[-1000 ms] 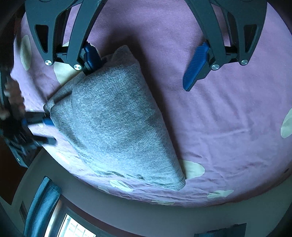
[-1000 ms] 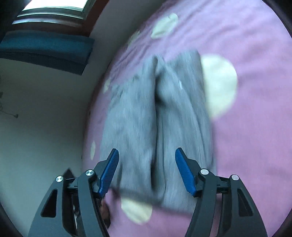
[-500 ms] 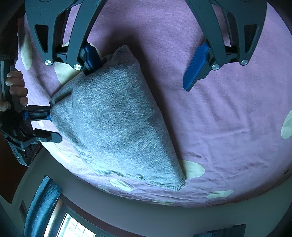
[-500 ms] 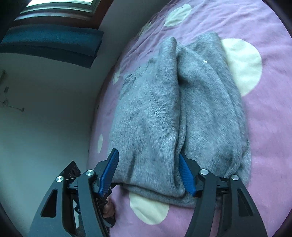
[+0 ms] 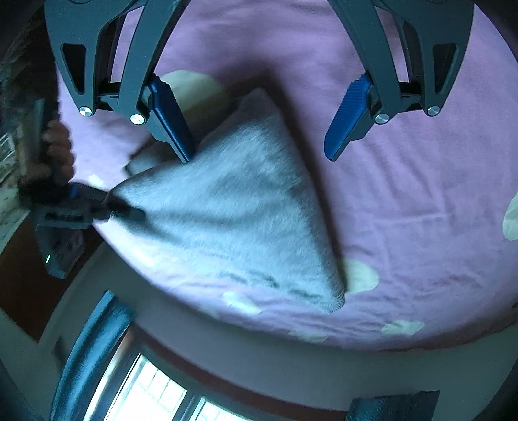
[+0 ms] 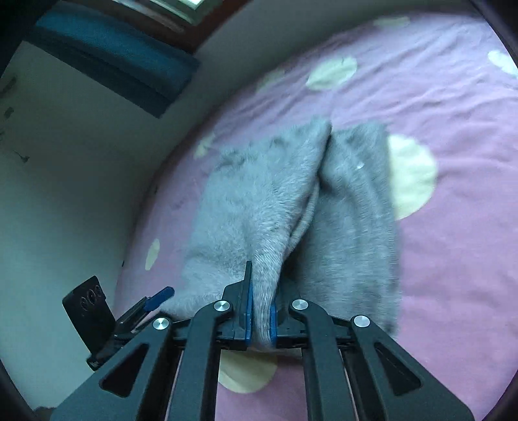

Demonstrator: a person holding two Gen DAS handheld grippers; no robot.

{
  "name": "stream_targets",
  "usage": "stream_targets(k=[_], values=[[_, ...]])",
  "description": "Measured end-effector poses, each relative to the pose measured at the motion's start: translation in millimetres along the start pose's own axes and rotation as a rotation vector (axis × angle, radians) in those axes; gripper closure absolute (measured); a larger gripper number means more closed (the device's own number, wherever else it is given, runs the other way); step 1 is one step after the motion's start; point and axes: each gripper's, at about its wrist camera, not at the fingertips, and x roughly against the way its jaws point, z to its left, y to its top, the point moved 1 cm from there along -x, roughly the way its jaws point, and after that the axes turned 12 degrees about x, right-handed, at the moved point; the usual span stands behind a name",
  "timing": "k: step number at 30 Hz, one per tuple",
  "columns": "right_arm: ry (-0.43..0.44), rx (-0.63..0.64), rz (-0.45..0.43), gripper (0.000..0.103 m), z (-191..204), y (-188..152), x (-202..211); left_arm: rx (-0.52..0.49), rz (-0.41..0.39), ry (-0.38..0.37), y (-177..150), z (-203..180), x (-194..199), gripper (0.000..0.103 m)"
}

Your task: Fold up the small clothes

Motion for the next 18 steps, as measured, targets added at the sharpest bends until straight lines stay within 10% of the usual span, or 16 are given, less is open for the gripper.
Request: stream_targets(k=[8, 14, 18], values=[[0.062, -0.072, 0.078, 0.096, -46, -24, -19, 0.06, 0.058, 0.104, 5, 13, -45, 0.021], [0.169, -0.108, 0.062, 0.061, -61, 9, -21, 0.046, 0.047, 0.095, 3, 10, -44, 0.021], [0.196, -0.119, 0.086, 0.056, -69, 40, -45, 0.054, 0.041, 0.081, 2, 14, -42, 0.021]])
